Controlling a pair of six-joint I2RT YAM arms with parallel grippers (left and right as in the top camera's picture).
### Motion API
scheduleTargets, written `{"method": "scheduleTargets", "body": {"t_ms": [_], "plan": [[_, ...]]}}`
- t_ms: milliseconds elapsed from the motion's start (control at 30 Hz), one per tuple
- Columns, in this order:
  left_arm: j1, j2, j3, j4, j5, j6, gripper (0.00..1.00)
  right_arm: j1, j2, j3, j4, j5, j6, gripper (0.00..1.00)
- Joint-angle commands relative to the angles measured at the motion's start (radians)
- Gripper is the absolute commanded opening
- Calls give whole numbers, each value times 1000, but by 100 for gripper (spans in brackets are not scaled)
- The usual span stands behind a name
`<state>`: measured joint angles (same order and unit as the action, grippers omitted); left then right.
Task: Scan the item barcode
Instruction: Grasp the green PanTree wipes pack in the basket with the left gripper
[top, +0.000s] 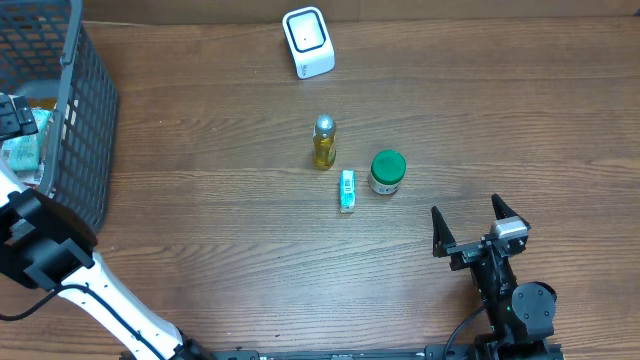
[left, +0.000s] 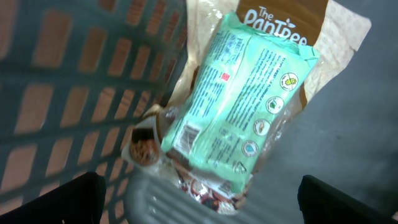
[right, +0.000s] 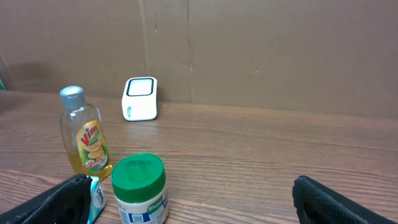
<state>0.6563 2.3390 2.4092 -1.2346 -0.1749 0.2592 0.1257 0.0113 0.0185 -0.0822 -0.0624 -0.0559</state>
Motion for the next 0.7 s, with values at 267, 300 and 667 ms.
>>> {"method": "scheduleTargets", "body": {"t_ms": [267,300,667], "plan": [[5,151,-1,43,82,254,100,-3,-7,-11,4,8,-5,100],[6,156,-1,47,82,270,100,-3,-7,-11,4,8,-5,100],[5,160,-1,145,79,296,100,-3,-7,-11,4,9,-5,100]]}}
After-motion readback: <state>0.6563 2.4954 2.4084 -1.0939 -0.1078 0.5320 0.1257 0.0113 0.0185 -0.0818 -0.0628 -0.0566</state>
